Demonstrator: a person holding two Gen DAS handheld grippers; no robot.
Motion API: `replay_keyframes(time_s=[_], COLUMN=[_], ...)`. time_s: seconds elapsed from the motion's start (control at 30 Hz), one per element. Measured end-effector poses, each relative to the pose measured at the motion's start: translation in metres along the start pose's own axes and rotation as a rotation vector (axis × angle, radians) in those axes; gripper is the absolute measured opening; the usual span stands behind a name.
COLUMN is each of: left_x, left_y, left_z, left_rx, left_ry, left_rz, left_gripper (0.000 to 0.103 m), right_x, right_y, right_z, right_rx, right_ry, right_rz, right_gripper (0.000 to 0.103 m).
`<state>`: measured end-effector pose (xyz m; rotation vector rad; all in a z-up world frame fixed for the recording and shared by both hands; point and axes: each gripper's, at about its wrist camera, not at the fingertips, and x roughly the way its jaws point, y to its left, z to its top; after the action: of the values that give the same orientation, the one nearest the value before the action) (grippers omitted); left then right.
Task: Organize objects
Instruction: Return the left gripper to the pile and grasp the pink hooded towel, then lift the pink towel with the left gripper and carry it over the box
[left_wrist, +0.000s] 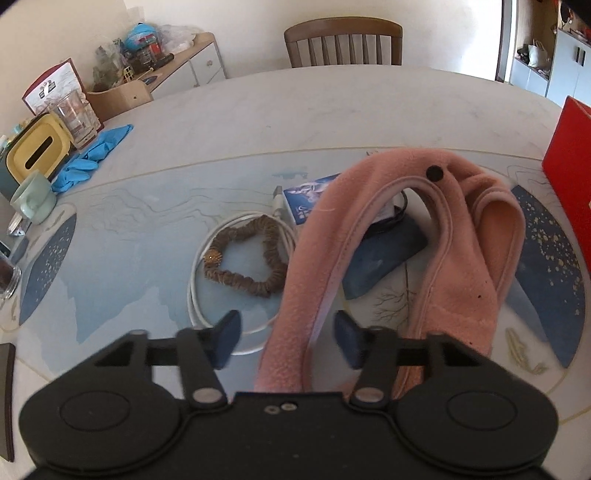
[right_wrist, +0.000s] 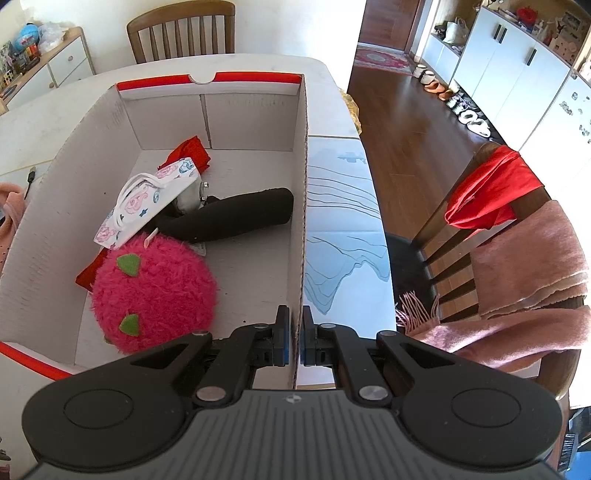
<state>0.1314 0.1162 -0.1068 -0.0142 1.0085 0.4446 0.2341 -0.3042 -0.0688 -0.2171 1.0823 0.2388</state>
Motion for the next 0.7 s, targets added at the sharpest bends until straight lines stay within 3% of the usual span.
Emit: replay_keyframes(time_s=[0.1,0.2,0.7], left_x=[-0.003,-0.011,-0.087], left_y=[0.002,0.000,-0.032], left_z=[0.000,0.001,0.037], left_rx=[0.000,0.009,0.050], left_ry=[-0.006,-0.024,-0.156], left_rz=[-0.018,-0.033,-0.237], left_gripper=[0.019,0.006,0.005], right_x=[0.000,0.000,-0.001], right_y=[0.000,-0.001,0.000], right_z=[0.000,0.000,0.001], right_rx=[0.002,0.003,-0.002], right_ry=[0.000,-0.001,-0.003], right_rz=[0.001,0.001,-0.003], right_gripper=[0.004,0.004,0.004])
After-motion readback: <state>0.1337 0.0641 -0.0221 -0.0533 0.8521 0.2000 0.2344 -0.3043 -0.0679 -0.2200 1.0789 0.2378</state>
